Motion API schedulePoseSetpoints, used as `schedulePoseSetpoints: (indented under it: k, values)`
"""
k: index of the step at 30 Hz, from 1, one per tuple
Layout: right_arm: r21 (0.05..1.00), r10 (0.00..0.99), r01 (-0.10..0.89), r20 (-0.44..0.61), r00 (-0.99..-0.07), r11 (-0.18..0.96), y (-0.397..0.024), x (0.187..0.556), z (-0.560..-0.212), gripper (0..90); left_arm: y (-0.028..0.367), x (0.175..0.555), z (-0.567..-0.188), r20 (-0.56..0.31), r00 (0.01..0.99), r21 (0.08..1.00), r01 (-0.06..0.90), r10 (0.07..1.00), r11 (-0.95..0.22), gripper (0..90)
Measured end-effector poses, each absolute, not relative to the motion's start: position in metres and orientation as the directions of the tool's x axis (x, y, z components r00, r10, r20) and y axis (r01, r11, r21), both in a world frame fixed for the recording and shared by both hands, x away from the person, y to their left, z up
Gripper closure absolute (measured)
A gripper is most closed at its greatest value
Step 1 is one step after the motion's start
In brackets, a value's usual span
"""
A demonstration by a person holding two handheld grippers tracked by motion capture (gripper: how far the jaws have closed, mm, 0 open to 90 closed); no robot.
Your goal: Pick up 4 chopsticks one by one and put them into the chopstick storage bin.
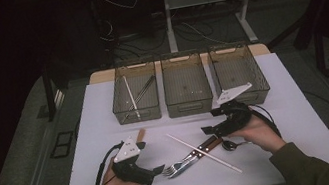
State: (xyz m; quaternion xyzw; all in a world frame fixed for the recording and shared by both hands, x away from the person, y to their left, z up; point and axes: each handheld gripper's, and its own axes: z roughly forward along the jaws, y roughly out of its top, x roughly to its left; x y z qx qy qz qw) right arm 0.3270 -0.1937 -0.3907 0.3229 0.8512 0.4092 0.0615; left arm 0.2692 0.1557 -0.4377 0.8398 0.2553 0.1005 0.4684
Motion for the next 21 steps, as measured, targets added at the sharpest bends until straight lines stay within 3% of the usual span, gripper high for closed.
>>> schedulePoseSetpoints:
  k: [5, 21]
  values:
    - [0.721, 0.594, 0.506, 0.162, -0.788, 0.474, -0.2, 0.313, -0.398, 25.9, 0.157, 0.27, -0.437, -0.061, 0.853, 0.834, 0.328, 0.518, -0.444, 0.0]
    - [0.695, 0.553, 0.494, 0.165, -0.816, 0.522, -0.211, 0.27, -0.414, 49.2, 0.157, 0.268, -0.437, -0.066, 0.851, 0.84, 0.33, 0.522, -0.431, 0.0]
